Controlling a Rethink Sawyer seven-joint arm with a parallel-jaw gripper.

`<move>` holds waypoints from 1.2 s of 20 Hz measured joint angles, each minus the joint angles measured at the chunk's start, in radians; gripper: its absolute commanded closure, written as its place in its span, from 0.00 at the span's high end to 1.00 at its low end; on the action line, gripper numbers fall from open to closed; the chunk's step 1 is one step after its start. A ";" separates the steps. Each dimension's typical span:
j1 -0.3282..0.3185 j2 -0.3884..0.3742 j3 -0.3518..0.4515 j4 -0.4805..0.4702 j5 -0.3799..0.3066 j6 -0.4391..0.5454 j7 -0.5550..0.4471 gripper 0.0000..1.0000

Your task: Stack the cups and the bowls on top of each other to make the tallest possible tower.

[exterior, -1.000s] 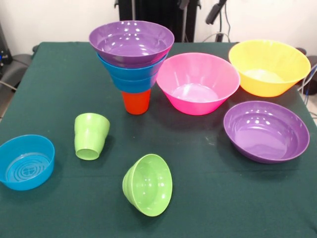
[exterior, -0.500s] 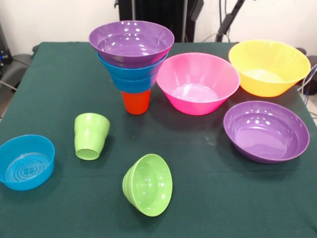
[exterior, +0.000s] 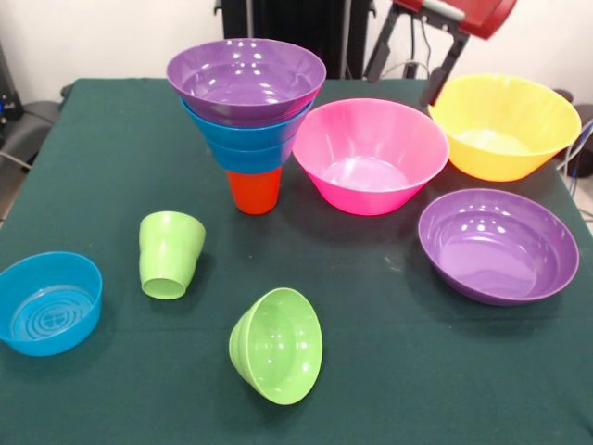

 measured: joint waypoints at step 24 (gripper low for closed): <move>0.025 0.156 -0.001 0.071 0.078 -0.210 0.019 1.00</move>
